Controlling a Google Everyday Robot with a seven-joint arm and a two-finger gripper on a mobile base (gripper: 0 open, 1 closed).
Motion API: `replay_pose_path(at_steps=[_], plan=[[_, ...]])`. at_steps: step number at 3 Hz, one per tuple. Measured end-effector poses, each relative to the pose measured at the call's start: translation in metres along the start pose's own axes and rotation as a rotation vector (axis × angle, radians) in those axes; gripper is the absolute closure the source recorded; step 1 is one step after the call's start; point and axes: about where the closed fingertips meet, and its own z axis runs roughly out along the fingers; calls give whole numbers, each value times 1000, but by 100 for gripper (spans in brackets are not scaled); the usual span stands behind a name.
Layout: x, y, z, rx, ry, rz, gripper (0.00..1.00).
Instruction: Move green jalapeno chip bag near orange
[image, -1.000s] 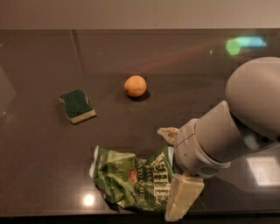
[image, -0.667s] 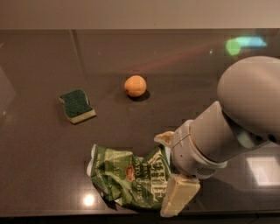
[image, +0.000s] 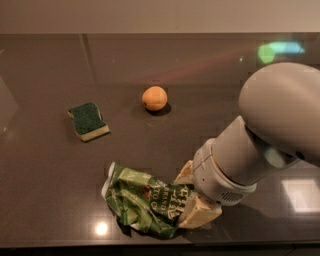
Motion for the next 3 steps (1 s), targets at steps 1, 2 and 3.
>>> replay_pose_path(at_steps=[1,2,3], plan=[[0,-2,-5,3,8,9,85],[-8,-18,-28,50,9,32,100],[-10,-24,-37,68,10,41,100]])
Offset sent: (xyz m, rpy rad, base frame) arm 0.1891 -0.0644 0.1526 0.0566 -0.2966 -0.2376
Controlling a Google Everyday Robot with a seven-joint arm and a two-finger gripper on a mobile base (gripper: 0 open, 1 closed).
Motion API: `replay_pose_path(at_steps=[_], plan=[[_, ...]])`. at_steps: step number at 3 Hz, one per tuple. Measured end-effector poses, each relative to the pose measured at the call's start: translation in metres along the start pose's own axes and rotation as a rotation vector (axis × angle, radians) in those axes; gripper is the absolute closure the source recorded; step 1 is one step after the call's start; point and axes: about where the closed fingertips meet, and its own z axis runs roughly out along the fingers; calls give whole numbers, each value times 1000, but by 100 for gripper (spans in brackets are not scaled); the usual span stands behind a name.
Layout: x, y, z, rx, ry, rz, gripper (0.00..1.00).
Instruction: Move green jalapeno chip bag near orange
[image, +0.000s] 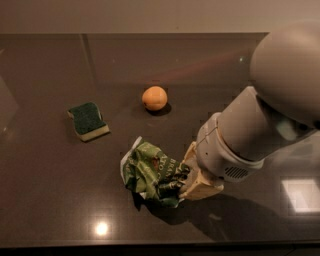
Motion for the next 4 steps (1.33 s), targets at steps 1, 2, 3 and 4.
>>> replay_pose_path(at_steps=[1,2,3,4], plan=[[15,-44,-15,47,8,39,100],[15,-106,-56,162,-14,51,100],[19,-149,-86,236,-39,69,100],[21,-173,-102,276,-54,80,100]])
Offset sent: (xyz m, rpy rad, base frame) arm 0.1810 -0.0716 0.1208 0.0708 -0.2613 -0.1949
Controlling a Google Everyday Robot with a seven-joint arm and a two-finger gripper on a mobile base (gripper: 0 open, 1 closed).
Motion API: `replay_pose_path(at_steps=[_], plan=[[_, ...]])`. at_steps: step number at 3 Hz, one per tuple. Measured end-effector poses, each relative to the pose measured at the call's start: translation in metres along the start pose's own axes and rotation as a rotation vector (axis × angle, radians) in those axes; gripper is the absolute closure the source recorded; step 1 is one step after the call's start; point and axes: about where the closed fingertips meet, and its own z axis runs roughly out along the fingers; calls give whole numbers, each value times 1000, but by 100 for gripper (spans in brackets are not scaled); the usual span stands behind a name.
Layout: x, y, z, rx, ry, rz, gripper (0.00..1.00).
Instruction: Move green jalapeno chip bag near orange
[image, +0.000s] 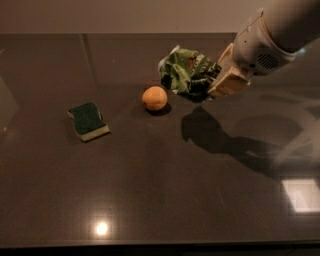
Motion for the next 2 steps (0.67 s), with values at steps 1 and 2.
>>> replay_pose_path(at_steps=[1,2], plan=[[0,-15,-5,21,-8,7,100],[0,-24,-7,31,-13,11,100]])
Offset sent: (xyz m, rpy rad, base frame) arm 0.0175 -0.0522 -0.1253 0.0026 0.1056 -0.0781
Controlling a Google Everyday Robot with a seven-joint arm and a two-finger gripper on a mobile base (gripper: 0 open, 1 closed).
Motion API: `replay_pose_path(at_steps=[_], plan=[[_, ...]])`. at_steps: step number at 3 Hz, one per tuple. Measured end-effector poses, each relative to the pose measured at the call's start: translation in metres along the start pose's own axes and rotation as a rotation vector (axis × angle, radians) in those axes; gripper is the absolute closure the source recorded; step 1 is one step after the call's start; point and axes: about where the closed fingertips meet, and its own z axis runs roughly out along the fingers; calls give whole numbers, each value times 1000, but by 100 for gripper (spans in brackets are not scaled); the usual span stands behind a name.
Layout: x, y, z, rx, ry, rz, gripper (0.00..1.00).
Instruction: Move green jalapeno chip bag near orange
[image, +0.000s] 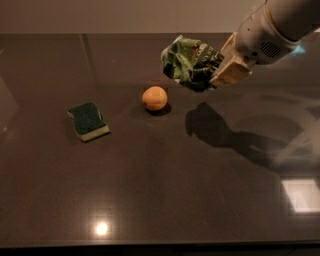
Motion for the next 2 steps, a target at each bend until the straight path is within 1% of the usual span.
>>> replay_pose_path(at_steps=[2], plan=[[38,-1,26,-38,36,37,100]])
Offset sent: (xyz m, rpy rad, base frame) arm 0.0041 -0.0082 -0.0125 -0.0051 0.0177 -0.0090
